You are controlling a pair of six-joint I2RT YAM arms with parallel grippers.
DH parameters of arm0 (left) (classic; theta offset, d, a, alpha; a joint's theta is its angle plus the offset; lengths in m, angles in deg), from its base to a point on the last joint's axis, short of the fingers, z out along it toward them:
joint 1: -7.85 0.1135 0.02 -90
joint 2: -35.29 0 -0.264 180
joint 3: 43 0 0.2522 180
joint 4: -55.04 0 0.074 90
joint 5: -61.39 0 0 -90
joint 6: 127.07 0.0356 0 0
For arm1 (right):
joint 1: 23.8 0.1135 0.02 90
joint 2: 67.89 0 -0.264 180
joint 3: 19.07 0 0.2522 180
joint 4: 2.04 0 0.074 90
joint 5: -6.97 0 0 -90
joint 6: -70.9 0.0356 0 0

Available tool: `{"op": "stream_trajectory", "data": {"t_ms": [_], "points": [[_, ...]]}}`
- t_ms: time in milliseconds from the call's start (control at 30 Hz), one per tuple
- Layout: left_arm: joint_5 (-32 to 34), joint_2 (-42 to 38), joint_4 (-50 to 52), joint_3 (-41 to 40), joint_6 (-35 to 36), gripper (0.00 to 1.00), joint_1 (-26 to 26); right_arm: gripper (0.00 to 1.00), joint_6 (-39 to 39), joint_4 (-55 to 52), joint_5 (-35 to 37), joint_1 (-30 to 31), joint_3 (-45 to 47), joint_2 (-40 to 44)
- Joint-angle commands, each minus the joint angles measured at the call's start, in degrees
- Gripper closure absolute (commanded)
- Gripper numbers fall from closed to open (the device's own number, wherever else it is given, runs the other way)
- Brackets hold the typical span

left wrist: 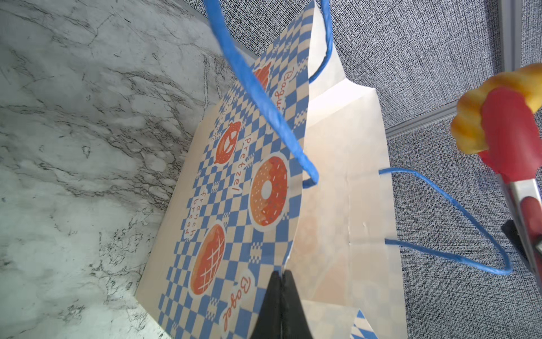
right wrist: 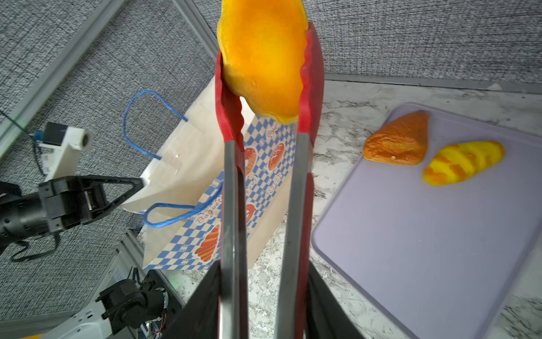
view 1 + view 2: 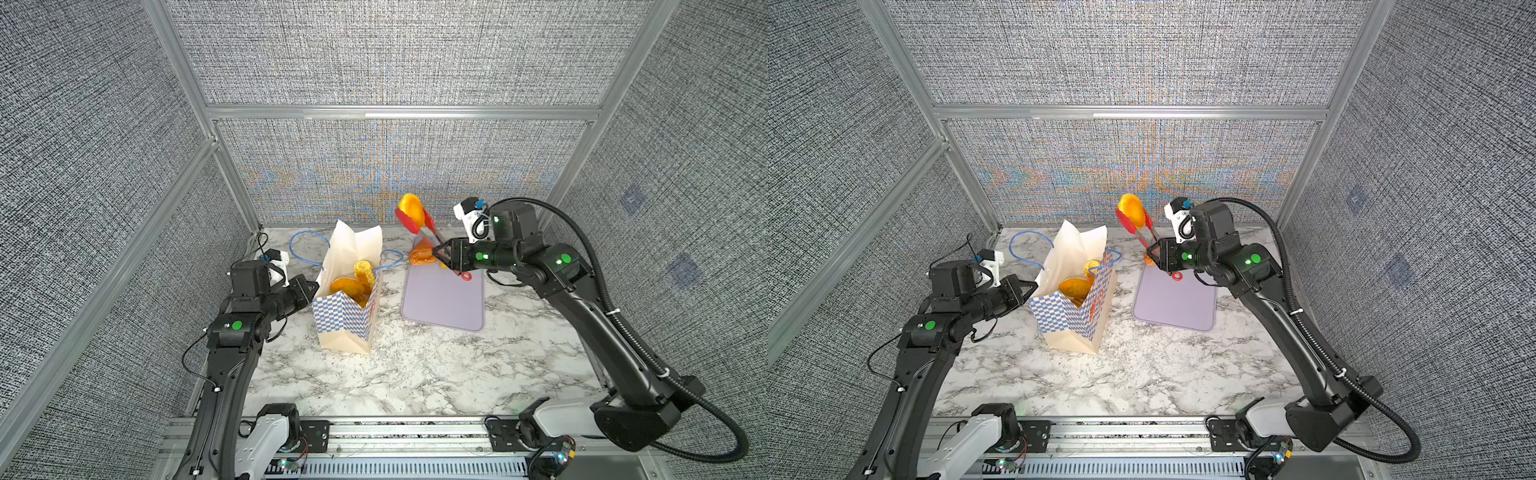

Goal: Pack bread into a paper bag
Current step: Pick up the bread from the tray, then place the bread in the paper bag.

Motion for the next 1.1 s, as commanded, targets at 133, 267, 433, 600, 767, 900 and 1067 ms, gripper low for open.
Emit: {"op": "stream_trajectory", "data": {"t_ms": [133, 267, 433, 600, 767, 900, 1067], "points": [[-0.8, 0.2, -1.5, -0.2, -0.1, 1.00, 0.0, 0.57, -0.9, 4.7, -7.6, 3.4, -3.5, -2.0], [-0.8, 0.2, -1.7, -0.3, -0.2, 1.00, 0.0, 0.56, -1.3, 4.6, -8.9, 5.9, -5.4, -3.6], [-0.8, 0.1, -1.6, -0.3, -0.2, 1.00, 0.0, 0.56, -1.9, 3.1, -8.7, 8.5, -6.4, -5.6], [-0.8, 0.2, -1.7, -0.3, -0.2, 1.00, 0.0, 0.56, -2.7, 1.4, -7.2, 10.5, -6.3, -7.2], [-0.7, 0.2, -1.8, -0.3, -0.3, 1.00, 0.0, 0.55, -3.6, 0.1, -6.1, 11.9, -5.8, -8.5], [-0.8, 0.1, -1.7, -0.4, -0.2, 1.00, 0.0, 0.53, -3.7, 0.1, -5.7, 12.3, -4.9, -8.9], [-0.7, -0.1, -1.8, -0.7, -0.2, 1.00, 0.0, 0.48, -3.6, 0.0, -5.2, 12.2, -4.2, -8.9]]}}
